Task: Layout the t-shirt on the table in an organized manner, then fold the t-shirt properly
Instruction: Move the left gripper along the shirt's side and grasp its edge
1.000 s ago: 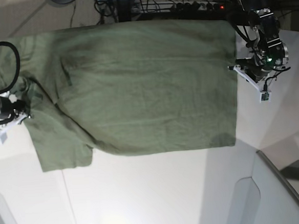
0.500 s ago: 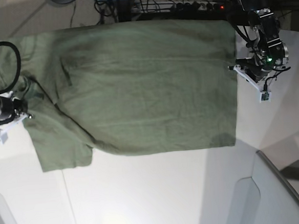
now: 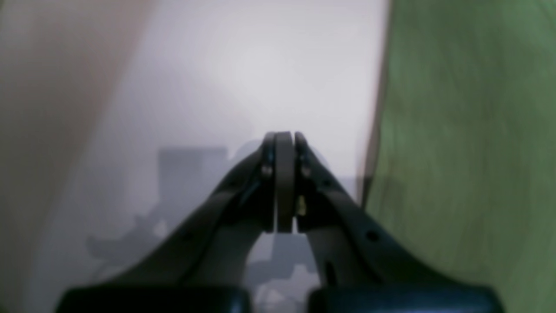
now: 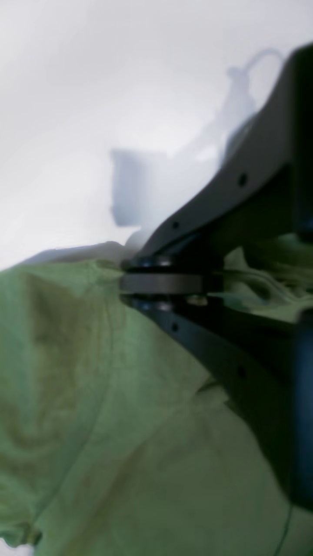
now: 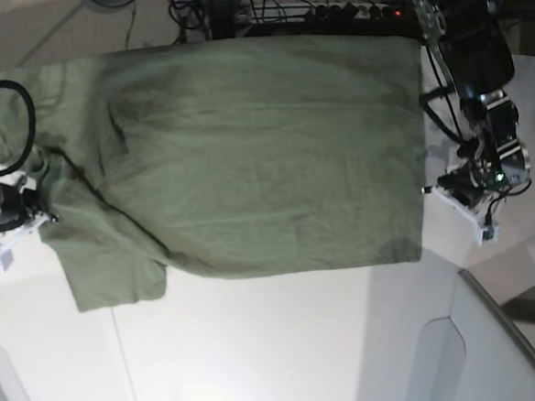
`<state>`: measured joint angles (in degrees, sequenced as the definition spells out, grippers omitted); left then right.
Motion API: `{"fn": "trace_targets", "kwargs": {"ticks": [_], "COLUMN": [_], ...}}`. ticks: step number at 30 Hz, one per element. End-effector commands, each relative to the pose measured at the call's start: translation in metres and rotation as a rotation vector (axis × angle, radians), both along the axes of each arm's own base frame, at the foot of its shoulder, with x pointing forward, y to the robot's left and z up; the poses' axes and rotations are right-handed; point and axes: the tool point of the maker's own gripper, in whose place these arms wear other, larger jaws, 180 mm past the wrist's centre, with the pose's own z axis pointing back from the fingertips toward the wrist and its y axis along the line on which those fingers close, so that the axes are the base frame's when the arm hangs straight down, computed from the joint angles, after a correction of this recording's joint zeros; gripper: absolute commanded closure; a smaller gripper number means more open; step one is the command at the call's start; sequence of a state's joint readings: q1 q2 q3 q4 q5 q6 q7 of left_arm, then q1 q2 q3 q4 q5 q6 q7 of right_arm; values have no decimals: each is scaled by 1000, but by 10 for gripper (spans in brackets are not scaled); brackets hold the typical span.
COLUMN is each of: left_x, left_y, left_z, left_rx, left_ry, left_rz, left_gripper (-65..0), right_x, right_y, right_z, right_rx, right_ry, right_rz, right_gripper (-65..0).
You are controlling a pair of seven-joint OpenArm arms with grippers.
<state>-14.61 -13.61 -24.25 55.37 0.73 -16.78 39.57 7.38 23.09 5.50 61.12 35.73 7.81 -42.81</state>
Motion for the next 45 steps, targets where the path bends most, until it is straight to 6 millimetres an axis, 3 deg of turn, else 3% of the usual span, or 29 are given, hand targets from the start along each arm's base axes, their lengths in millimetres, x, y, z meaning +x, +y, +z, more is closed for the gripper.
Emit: {"fn": "trace_targets", "kwargs": {"ticks": [1,4,7,11,16,19,22,26,32,36,45], "left_x": [14,19,21,20,10,10,12,12,18,11,9], "left_y": [7,0,-16,-24,-37,-40,-35,-17,-10,-13,-42], "left_z": [10,2,-2,-7,-19,-19,-10,16,41,30,-1], "left_rx": [6,-32,-59,-73,-96,-104,-101,-111,-236,-271,-327], "left_ry": [-29,-7,-10,0,22,18,-14,-52,-116,-95,-85], "left_rz": [7,16,6,2,-4,-1,7,30,65,81,80], "left_gripper": [-66,-255,-351,-344,-194,-145,-207,-316,-411,-530,-540], "right_x": [14,14,14,14,13,13,13,13,12,12,12], "right_y": [-9,-9,-10,-11,-10,-9,-9,-10,-10,-10,-9], "right_z": [15,15,15,16,15,15,15,14,14,14,13], "right_rx": [-17,-17,-18,-20,-18,-17,-17,-16,-17,-17,-14], "right_ry": [-50,-50,-50,-50,-48,-48,-48,-47,-43,-43,-43], "right_rz": [-4,-4,-5,-5,-5,-4,-4,-5,-5,-5,-5], "right_gripper": [0,0,0,0,0,0,0,0,0,0,0]}}
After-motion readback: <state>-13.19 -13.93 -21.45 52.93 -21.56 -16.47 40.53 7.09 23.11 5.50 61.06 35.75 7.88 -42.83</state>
